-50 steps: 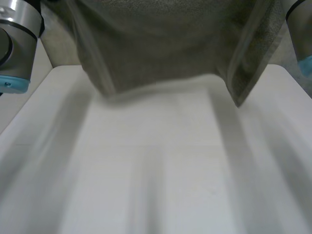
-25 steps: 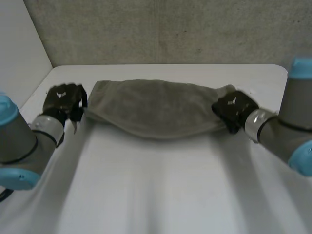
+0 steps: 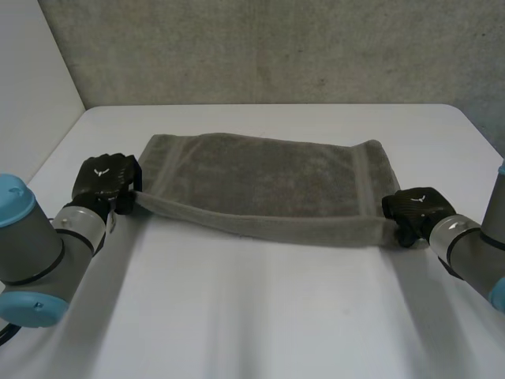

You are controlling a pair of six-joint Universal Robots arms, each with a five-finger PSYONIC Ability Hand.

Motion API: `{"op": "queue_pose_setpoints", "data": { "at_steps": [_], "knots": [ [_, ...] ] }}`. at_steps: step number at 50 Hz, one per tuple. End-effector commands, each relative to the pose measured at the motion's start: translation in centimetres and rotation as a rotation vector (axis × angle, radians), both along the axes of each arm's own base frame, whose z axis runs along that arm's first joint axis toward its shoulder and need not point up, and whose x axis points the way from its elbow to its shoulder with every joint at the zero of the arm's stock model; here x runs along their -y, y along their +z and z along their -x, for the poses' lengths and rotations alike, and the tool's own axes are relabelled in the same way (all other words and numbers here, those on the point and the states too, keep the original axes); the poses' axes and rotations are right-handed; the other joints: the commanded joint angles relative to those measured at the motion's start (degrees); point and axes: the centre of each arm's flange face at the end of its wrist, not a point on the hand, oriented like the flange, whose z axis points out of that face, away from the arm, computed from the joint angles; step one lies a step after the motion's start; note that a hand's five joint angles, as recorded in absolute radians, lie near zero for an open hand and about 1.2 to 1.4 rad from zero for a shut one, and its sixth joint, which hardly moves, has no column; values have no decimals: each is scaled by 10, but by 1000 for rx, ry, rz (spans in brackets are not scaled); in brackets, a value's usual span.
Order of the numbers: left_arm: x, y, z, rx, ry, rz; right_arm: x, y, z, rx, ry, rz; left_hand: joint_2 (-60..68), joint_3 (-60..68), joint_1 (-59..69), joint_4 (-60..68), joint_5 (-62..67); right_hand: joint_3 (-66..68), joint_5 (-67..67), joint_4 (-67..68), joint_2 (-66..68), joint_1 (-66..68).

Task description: Fold the towel.

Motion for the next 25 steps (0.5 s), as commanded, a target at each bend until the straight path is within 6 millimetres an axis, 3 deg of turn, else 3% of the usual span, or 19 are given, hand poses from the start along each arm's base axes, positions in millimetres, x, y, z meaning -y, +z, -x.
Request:
{"op": "queue_pose_setpoints", "data": {
  "at_steps": [1,5,9,11,12,13,14,16,20,25],
  "knots": [
    [-7,2,-1,6,-1,-16,-8,21,2,1,14,44,102,102,113,102,108,54,56,54,47,49],
    [-19,8,-4,19,-1,-34,-25,47,4,-57,51,48,102,102,113,102,108,54,56,54,47,49],
    [-53,23,-10,96,-17,-31,-40,63,8,-141,116,33,102,102,113,102,108,54,56,54,47,49],
    [-63,33,-12,119,-18,1,-48,87,22,-216,134,51,102,102,113,102,108,54,56,54,47,49],
    [-73,46,-15,142,-17,50,-48,88,23,-216,134,51,102,102,113,102,108,54,56,54,47,49],
    [-84,61,-19,160,-10,109,-54,105,30,-243,131,88,102,102,113,102,108,54,56,54,47,49],
    [-84,61,-19,160,-10,109,-54,106,30,-244,131,88,102,102,113,102,108,54,56,54,47,49],
    [-102,86,-22,172,-10,197,-62,136,38,-261,124,160,102,102,113,102,108,54,56,54,47,49],
    [-111,94,-22,173,-31,195,-60,146,42,-248,118,177,102,102,113,102,108,54,56,54,47,49],
    [-109,87,-19,182,-76,141,-55,146,42,-231,135,175,102,102,113,102,108,54,56,54,47,49]
  ]
}}
